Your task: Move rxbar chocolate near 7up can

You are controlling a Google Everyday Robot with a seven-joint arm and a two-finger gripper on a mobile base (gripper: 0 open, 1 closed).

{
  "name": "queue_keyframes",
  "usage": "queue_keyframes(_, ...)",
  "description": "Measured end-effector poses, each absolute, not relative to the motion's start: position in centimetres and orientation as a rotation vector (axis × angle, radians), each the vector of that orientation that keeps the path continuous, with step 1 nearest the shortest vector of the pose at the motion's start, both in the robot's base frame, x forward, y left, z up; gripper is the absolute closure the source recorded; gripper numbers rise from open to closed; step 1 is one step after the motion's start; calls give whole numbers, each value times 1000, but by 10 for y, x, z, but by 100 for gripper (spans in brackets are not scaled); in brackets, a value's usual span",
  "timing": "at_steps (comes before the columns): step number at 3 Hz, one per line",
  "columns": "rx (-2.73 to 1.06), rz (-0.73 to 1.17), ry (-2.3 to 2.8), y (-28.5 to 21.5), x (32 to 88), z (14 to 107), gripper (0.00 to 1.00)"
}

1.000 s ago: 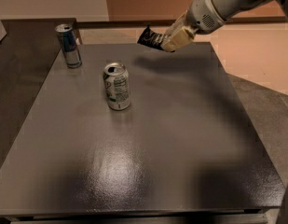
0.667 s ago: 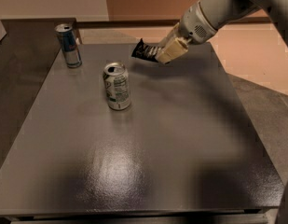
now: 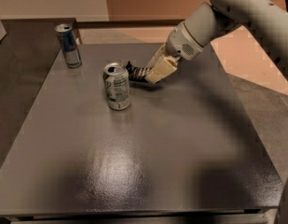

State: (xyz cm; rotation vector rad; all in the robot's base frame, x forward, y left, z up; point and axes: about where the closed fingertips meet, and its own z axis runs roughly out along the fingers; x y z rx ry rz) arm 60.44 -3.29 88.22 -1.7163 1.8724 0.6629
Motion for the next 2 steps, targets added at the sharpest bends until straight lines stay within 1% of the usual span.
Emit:
queue_keyframes(1, -1732, 722, 1876, -25, 594, 868, 82)
queue_keyframes(2, -1744, 767, 1872, -18, 585, 856, 58)
